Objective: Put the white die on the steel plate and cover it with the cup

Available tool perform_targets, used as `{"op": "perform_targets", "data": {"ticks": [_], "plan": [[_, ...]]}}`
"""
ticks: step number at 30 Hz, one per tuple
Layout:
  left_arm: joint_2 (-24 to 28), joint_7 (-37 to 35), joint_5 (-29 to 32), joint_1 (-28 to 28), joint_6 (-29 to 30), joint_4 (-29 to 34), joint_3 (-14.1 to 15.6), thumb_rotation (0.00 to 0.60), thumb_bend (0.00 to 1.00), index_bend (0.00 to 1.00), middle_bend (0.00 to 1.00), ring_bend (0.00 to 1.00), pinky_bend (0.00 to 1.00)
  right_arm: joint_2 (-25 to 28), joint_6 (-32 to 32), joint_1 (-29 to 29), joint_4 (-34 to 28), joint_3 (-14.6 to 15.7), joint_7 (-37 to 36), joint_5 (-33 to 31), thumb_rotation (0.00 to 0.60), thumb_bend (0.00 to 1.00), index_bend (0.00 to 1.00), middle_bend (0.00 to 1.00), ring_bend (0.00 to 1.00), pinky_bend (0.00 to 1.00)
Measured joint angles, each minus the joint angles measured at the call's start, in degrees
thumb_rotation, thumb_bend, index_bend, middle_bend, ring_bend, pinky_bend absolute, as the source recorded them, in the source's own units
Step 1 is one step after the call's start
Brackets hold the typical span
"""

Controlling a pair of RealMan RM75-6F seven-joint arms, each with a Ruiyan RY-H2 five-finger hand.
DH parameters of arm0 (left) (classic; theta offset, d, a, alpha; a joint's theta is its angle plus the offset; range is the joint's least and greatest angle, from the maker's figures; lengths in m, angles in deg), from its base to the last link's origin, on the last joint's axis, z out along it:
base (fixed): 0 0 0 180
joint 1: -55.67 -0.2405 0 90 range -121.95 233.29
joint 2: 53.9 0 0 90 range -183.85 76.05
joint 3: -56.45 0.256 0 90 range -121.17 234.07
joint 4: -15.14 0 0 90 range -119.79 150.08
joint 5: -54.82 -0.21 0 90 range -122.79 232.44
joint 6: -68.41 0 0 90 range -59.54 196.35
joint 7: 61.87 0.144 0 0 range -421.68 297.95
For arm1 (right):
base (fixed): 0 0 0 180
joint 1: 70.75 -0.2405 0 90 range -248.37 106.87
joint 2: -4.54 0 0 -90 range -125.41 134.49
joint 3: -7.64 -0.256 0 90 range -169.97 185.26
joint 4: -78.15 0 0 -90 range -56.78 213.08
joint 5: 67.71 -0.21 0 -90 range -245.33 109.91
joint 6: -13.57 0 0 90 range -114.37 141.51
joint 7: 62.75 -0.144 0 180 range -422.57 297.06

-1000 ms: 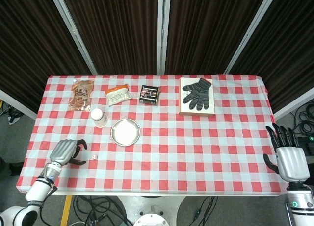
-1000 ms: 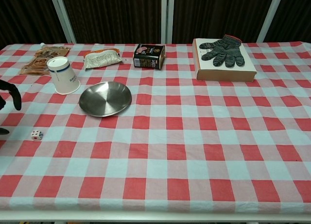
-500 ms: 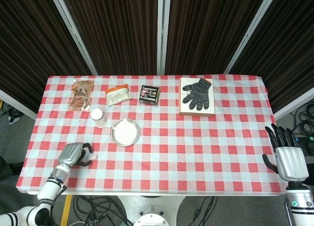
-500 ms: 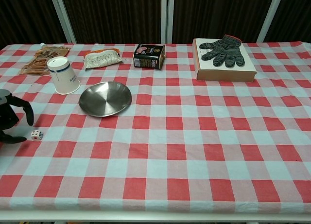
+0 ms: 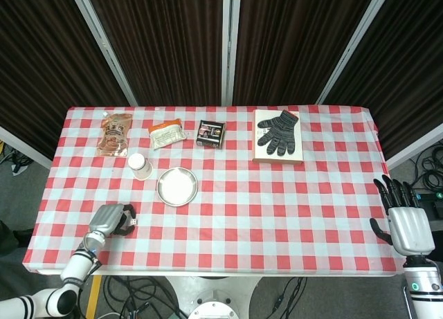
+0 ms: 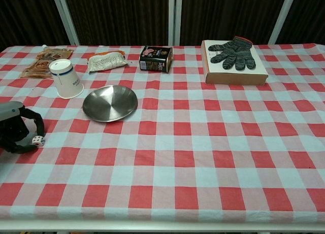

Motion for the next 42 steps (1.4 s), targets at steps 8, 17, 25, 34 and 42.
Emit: {"op": "perform_targets", "data": {"ticks": [8, 17, 25, 34, 42], "plan": [[0.0, 0.0, -0.9, 0.3, 0.8, 0.2, 0.0, 0.600, 0.39, 0.54, 0.90, 0.88, 0.92, 0.1, 0.3, -0.1, 0.4, 0.1, -0.4, -0.1, 0.600, 0.23, 0.00, 0.00, 0.00, 0.01], [-0.3, 0.8, -4.0, 4.1, 1.9, 0.8, -3.3, 0.600, 0.39, 0.54, 0.91, 0.88, 0.93, 0.3, -0.2, -0.1, 0.7, 0.0, -0.9, 0.5, 0.600, 0.23, 0.00, 0.00, 0.00, 0.01], [-5.9, 7.1, -1.3, 11.1, -1.9, -5.1, -6.4, 0.600, 0.39, 0.53, 0.91, 0.88, 0.93, 0.9, -1.6, 0.8, 0.6, 0.1, -1.7, 0.5, 0.600, 0.23, 0.00, 0.00, 0.00, 0.01], [-11.9, 13.3, 6.3, 16.1, -4.2, -11.3, -8.2, 0.600, 0.31, 0.44, 0.91, 0.88, 0.93, 1.0, -1.7, 1.2, 1.1, 0.2, -2.6, 0.3, 0.600, 0.23, 0.00, 0.00, 0.00, 0.01], [-11.1, 13.3, 5.3, 15.0, 1.4, -8.2, -8.0, 0.600, 0.25, 0.27, 0.87, 0.87, 0.92, 1.1, -1.3, 1.0, 1.1, 0.2, -2.7, 0.4, 0.600, 0.23, 0.00, 0.00, 0.00, 0.01]]}}
